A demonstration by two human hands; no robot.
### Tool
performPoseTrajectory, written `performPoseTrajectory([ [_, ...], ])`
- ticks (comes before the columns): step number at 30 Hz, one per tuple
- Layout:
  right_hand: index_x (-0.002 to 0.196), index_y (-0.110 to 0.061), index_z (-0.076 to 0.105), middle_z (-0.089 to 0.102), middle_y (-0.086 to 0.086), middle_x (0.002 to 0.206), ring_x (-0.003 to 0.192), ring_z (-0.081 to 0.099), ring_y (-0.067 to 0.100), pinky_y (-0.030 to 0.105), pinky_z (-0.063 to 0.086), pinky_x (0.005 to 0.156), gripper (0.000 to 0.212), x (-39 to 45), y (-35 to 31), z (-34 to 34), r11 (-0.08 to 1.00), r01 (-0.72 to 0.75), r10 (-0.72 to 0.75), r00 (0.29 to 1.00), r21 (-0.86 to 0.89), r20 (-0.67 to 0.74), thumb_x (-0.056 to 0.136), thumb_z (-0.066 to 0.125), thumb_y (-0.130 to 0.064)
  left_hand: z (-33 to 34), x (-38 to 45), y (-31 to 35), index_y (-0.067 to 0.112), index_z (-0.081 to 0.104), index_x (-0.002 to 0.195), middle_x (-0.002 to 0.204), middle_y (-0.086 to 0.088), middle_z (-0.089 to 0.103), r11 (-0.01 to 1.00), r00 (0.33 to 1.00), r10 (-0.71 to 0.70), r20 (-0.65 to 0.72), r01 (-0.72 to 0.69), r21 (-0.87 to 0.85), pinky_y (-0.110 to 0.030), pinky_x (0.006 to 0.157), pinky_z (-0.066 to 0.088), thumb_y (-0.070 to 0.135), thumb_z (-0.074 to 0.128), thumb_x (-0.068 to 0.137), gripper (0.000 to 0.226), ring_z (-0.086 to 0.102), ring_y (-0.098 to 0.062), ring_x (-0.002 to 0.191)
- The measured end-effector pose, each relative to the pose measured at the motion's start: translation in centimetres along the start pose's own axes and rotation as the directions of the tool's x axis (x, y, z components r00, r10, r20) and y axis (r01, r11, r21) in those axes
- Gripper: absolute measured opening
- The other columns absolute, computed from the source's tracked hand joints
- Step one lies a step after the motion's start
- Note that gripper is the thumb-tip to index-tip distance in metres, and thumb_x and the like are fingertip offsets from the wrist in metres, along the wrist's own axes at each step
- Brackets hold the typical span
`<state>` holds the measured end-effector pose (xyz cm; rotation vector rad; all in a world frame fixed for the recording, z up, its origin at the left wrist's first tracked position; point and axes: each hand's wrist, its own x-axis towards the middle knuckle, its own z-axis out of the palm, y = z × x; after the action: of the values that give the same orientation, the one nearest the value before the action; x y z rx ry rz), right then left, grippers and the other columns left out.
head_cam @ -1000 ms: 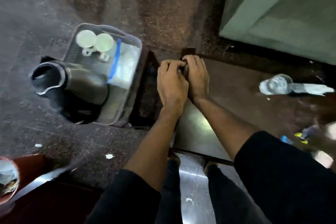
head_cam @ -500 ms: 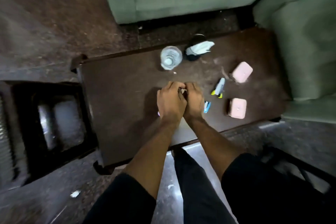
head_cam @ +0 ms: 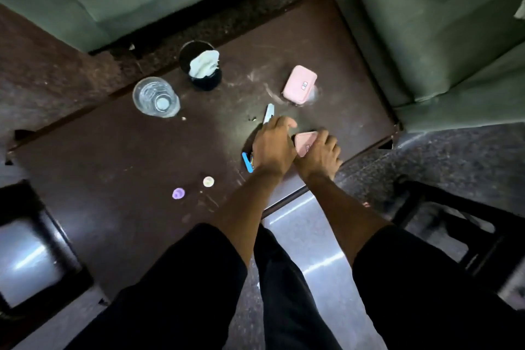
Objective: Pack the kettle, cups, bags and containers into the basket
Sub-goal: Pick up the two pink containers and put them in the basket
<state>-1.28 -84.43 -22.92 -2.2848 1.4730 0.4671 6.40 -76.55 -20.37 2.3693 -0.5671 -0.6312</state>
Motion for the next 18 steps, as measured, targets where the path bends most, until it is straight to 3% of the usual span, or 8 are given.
performPoseTrajectory([
  [3, 0.133, -0.012, 0.042, 0.053, 0.017, 0.133, 0.123, 0.055, 0.043, 0.049, 0.049, 0.097, 0.065, 1.6, 0.1, 0.3, 0.989, 0.057, -0.063, 0.997, 0.136, 0.041, 0.084, 0.071, -0.043, 1.2, 2.9, 0.8, 0.019, 0.063, 0.125, 0.128, -0.005, 0.061, 0.997, 1.000, 0.009, -0.027, -0.007, 0.082, -0.038, 0.107, 0.042, 0.010, 0.058, 0.089, 0.037, 0.056, -0.028, 0.122],
  [8, 0.134, -0.011, 0.039, 0.053, 0.018, 0.137, 0.126, 0.055, 0.042, 0.052, 0.051, 0.100, 0.071, 4.4, -1.6, -1.2, 0.960, -0.022, 0.025, 1.000, 0.277, -0.008, 0.080, 0.079, -0.034, 2.8, 8.1, 2.8, 0.019, 0.054, 0.131, 0.136, -0.006, 0.051, 0.982, 0.995, -0.039, -0.090, 0.055, 0.181, -0.039, 0.106, 0.041, 0.023, 0.062, 0.088, 0.044, 0.051, -0.028, 0.127],
  [13, 0.135, -0.014, 0.039, 0.049, 0.017, 0.137, 0.130, 0.049, 0.039, 0.050, 0.051, 0.097, 0.073, 7.4, -2.2, -2.8, 0.974, -0.019, 0.027, 0.999, 0.226, -0.035, 0.080, 0.081, -0.039, 4.1, 11.9, 4.1, 0.020, 0.040, 0.145, 0.141, -0.007, 0.054, 0.951, 0.992, -0.088, -0.086, 0.110, 0.290, -0.039, 0.106, 0.040, 0.027, 0.075, 0.084, 0.071, 0.053, -0.027, 0.129],
  [15, 0.137, -0.016, 0.040, 0.049, 0.015, 0.136, 0.130, 0.046, 0.037, 0.046, 0.049, 0.099, 0.080, 8.0, -1.6, -3.1, 0.978, -0.024, 0.030, 0.999, 0.209, -0.026, 0.075, 0.086, -0.038, 4.4, 12.5, 3.9, 0.017, 0.037, 0.147, 0.142, -0.010, 0.055, 0.956, 0.993, -0.110, -0.046, 0.119, 0.270, -0.039, 0.107, 0.041, 0.018, 0.078, 0.080, 0.079, 0.054, -0.029, 0.130],
  [18, 0.139, -0.016, 0.042, 0.048, 0.016, 0.133, 0.127, 0.047, 0.038, 0.043, 0.045, 0.103, 0.083, 8.4, -0.8, -3.0, 0.975, -0.009, 0.010, 1.000, 0.224, -0.006, 0.071, 0.088, -0.033, 4.8, 12.3, 3.1, 0.013, 0.039, 0.147, 0.143, -0.011, 0.054, 0.957, 0.992, -0.128, -0.005, 0.125, 0.261, -0.036, 0.110, 0.037, 0.017, 0.074, 0.082, 0.074, 0.053, -0.031, 0.130],
])
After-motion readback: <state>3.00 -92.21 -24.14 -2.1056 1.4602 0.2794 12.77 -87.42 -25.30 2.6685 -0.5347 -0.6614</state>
